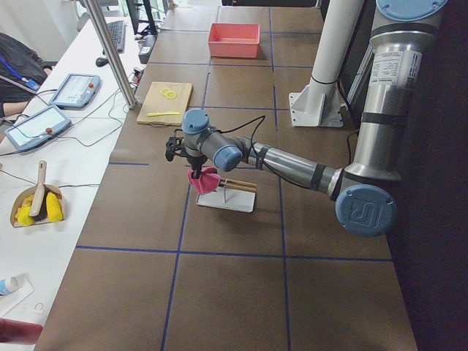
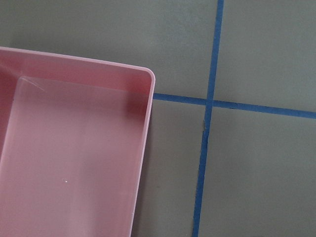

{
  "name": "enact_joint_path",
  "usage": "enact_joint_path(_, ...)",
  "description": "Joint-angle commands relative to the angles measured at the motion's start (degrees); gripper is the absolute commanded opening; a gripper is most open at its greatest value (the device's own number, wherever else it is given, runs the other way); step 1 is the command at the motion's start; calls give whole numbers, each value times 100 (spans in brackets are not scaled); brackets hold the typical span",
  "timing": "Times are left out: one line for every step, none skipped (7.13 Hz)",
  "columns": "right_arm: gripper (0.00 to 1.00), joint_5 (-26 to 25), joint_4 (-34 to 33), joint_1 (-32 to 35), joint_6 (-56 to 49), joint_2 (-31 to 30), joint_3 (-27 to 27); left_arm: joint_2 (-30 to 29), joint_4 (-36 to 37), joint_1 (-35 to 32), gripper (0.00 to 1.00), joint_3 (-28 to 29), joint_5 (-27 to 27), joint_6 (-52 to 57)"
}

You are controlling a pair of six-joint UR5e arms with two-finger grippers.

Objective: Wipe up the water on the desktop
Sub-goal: 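Lift the pink towel with the left gripper while the right arm approaches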

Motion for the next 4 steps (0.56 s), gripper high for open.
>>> enact_joint_path(100,38,146,-99,9,134,4,-505,94,-10,0,-128,-4,-1644)
enact_joint_path(100,29,155,-231,9,309,13,-734,94,16,0,-128,-4,-2235)
enact_joint_path(100,21,164,-406,-9,441,100,-989,94,52,0,-128,-13,-2816)
enact_joint_path(100,12,173,-660,-61,738,171,-1296,94,252,0,-128,-4,-3604)
